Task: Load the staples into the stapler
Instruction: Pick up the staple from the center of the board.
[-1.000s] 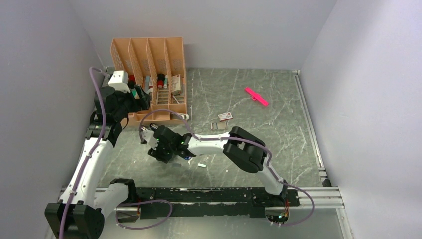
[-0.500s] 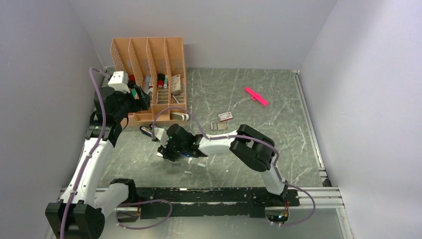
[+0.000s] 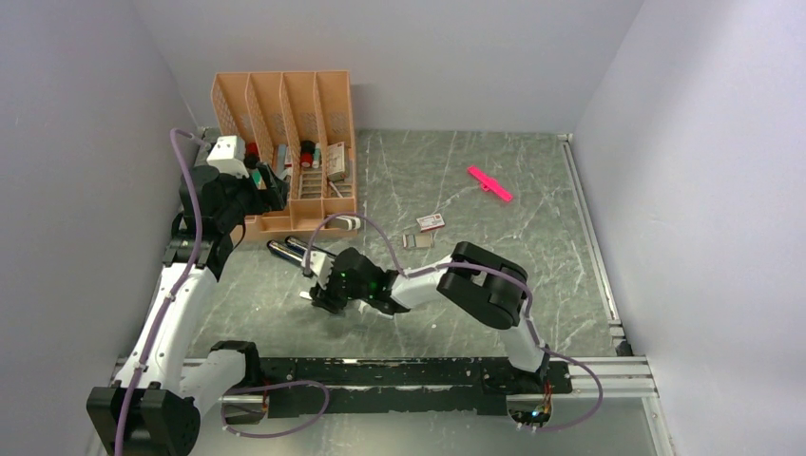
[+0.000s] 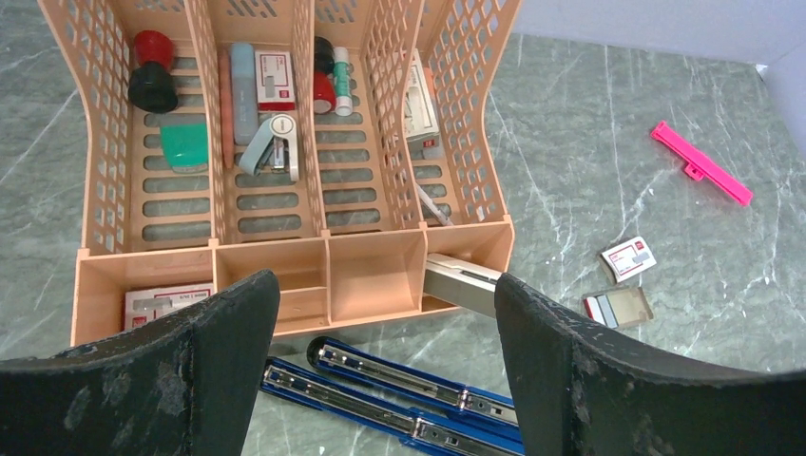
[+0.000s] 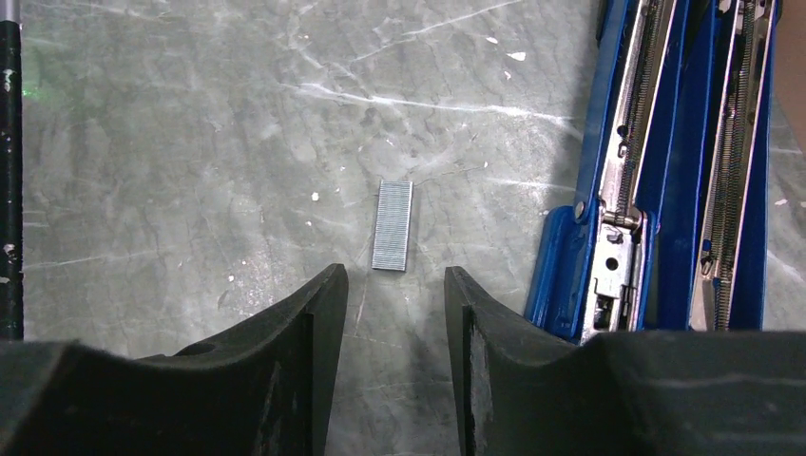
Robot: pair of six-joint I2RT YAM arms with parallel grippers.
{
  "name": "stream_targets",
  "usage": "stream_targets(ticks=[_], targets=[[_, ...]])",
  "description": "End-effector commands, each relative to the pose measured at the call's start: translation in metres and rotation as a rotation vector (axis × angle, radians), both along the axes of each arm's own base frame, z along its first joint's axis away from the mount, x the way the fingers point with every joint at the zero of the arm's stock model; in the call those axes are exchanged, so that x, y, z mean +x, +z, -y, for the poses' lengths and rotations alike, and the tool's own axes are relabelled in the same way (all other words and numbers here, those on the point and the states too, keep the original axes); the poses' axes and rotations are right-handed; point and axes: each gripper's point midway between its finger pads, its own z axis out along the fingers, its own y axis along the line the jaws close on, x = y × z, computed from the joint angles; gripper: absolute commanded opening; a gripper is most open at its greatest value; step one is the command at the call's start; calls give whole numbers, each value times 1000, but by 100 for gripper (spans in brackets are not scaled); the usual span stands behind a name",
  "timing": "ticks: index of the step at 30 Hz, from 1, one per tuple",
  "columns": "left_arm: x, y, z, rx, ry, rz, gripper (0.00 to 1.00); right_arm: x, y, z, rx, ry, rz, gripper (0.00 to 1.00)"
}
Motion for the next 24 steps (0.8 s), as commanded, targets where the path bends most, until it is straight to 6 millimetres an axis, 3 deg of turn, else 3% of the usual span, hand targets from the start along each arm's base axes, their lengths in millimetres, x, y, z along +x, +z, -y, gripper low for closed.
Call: stream_targets(ticks=[1, 11, 24], targets=[[2, 7, 2, -14, -16, 33, 87, -28, -64, 35, -152, 0, -75, 46], [1, 8, 0, -9, -12, 35, 87, -34, -78, 36, -136, 14, -72, 44], [1, 7, 3, -15, -22, 34, 87, -34, -91, 41, -142, 0, -80, 30]])
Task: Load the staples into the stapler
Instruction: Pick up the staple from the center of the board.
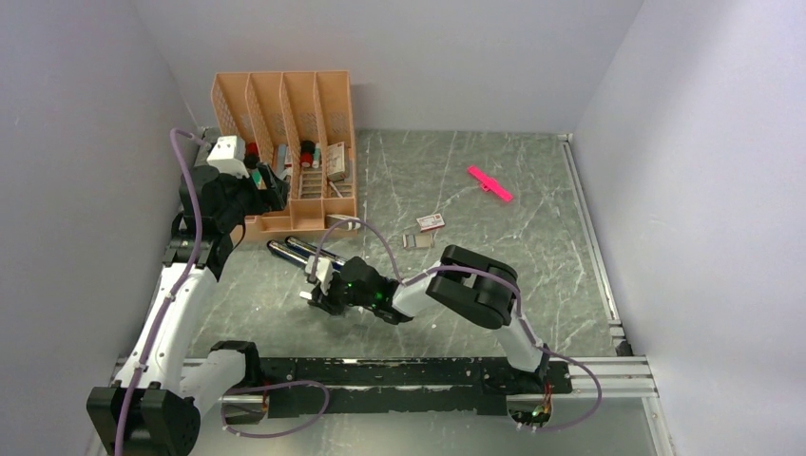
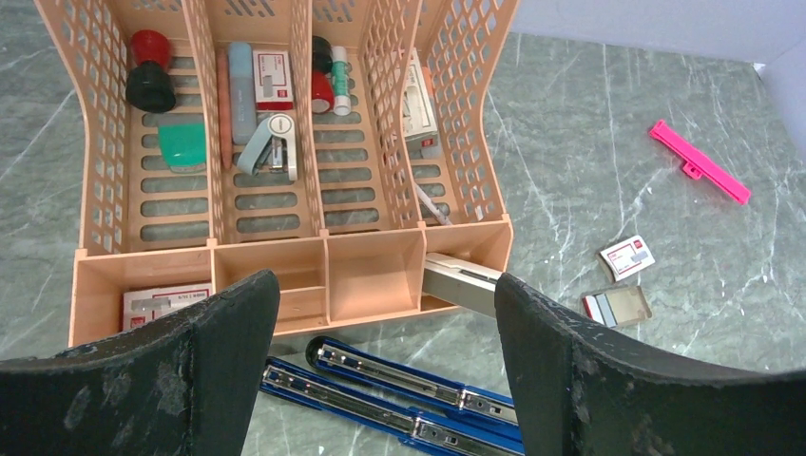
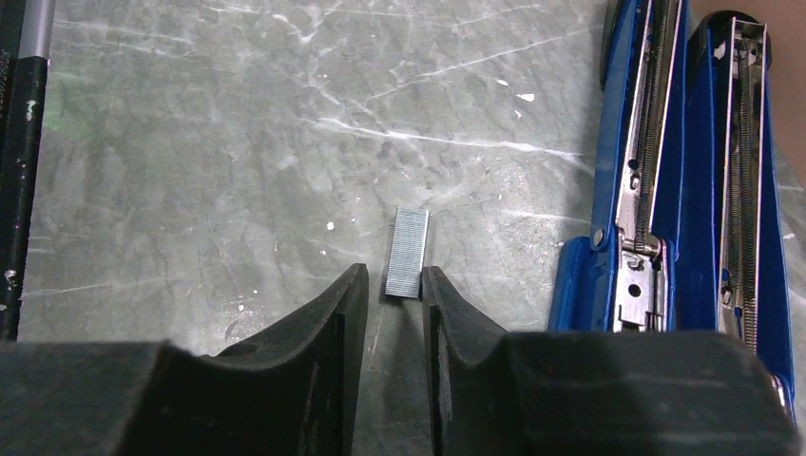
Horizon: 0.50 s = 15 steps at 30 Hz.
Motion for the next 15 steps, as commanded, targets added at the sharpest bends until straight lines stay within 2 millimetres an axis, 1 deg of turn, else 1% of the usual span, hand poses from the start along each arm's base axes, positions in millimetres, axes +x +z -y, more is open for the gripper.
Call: stream_targets(ticks=[1, 9, 15], targets=[[1, 8, 2, -15, -18, 35, 87, -28, -88, 51, -274, -2, -134, 30], [2, 5, 5, -23, -34, 28, 87, -27, -90, 54, -274, -7, -122, 22], [3, 4, 5, -25, -33, 27, 87, -28, -87, 53, -268, 6, -117, 13]])
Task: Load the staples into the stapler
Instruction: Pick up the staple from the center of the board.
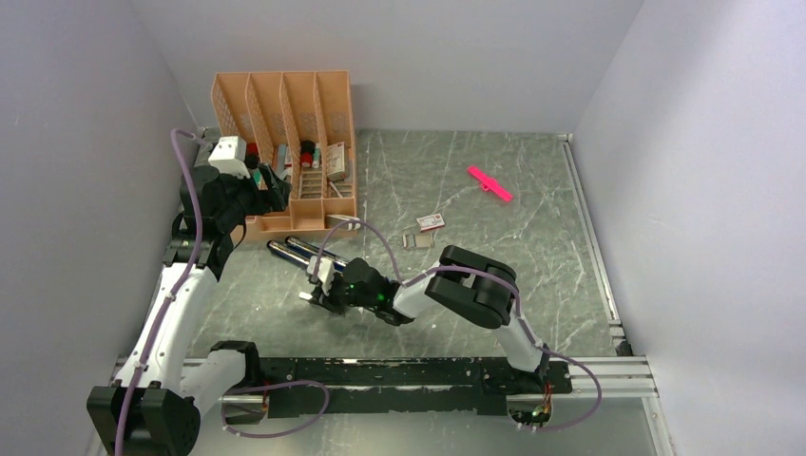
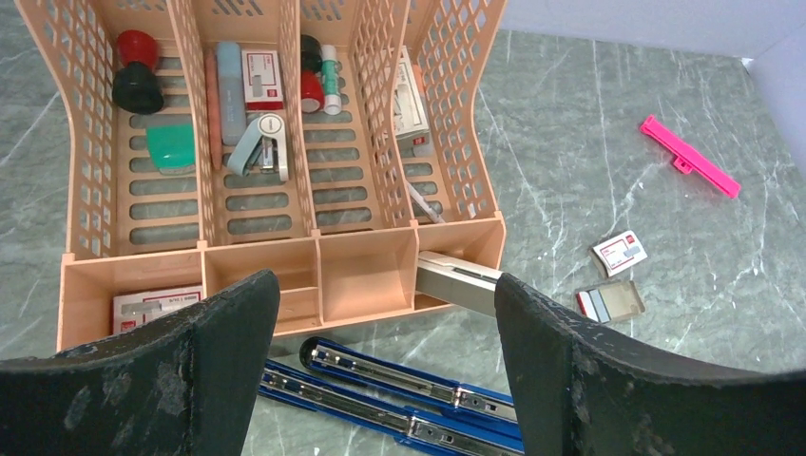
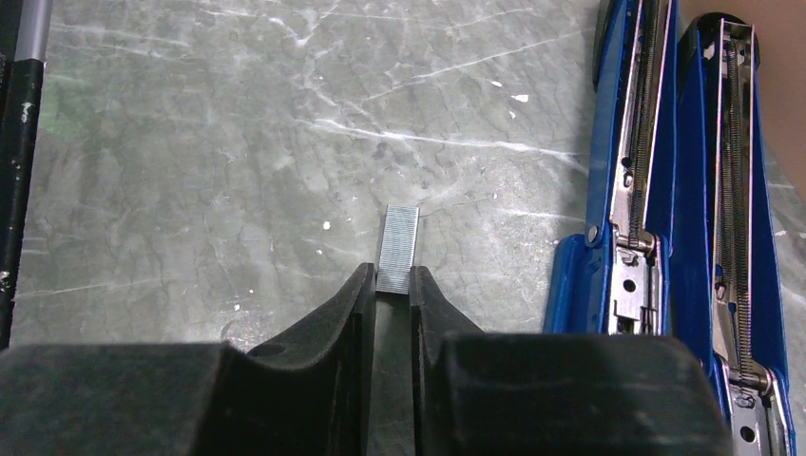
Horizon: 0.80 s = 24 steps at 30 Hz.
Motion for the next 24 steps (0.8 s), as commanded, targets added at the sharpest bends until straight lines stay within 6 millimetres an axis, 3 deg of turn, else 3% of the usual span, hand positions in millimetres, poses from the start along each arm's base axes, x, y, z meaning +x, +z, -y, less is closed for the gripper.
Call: stream_targets(ticks=[1, 7, 13, 16, 19, 24], targets=[[3, 5, 2, -20, -13, 26, 87, -29, -85, 51, -282, 18, -126, 11], [3, 5, 2, -28, -10, 25, 87, -25, -50, 34, -209, 46, -83, 0], [3, 7, 1, -36, -1, 23, 87, -15, 36, 1, -48, 80, 6, 0], [3, 8, 2, -49, -1, 22, 87, -12, 76, -6, -3, 97, 55, 0], [4, 10, 7, -82, -10, 17, 86, -8, 99, 3, 3, 74, 99, 0], [8, 12, 13, -131, -22, 0, 86, 5, 114, 44, -5, -1, 98, 0]])
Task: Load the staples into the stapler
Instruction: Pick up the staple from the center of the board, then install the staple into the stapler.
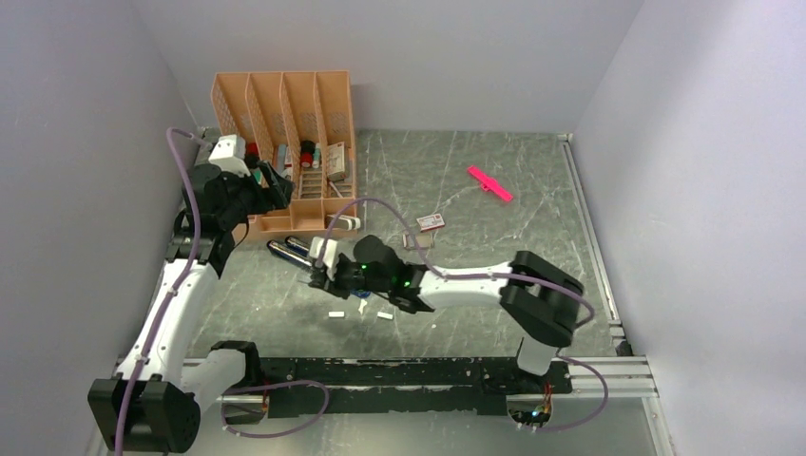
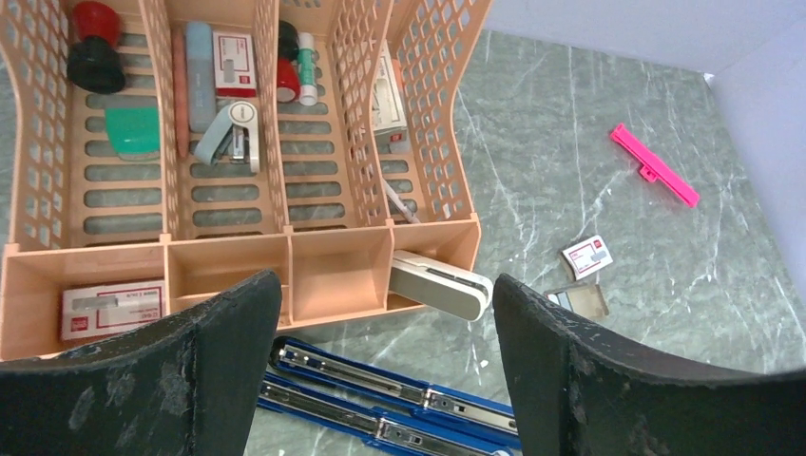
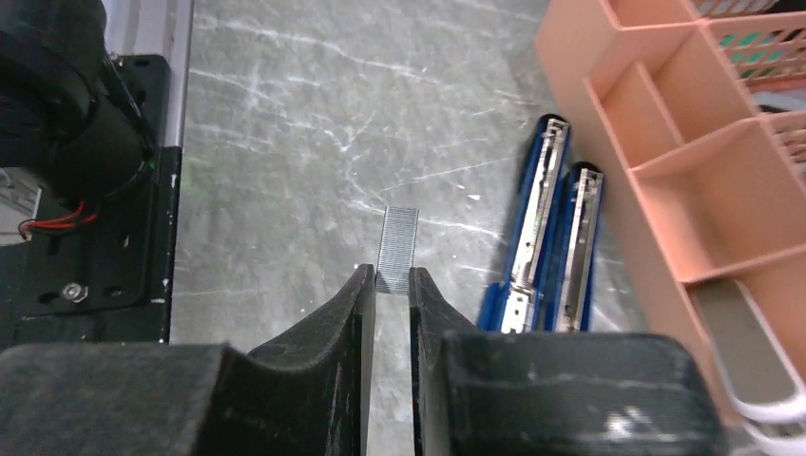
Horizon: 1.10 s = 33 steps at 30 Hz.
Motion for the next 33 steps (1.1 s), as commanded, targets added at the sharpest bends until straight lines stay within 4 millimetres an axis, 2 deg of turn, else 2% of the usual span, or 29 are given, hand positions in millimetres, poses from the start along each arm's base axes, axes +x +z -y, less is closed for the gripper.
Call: stream_targets(ticks=[1, 3, 7, 9, 11, 16, 21, 29, 33], targets=[[7, 12, 6, -59, -15, 16, 86, 16, 2, 40, -38, -80, -7, 0], [10, 10, 7, -91, -1, -7, 85, 27, 14, 59, -14, -142, -14, 0], [15, -6, 8, -133, 17, -66, 85, 42, 8, 86, -52, -215, -72, 0], [15, -22, 8, -159, 40, -111, 84, 50, 6, 95, -54, -264, -84, 0], [10, -47, 6, -196, 80, -165, 81, 55, 3, 98, -55, -300, -99, 0], [-6, -90, -2, -240, 166, -225, 80, 59, -13, 93, -121, -320, -152, 0], [-19, -116, -9, -241, 218, -239, 80, 57, -17, 85, -145, -325, -162, 0], [-32, -145, -5, -240, 202, -267, 79, 50, -29, 61, -190, -307, -199, 0], [-33, -150, -5, -230, 227, -260, 78, 52, -29, 48, -197, -324, -212, 0]])
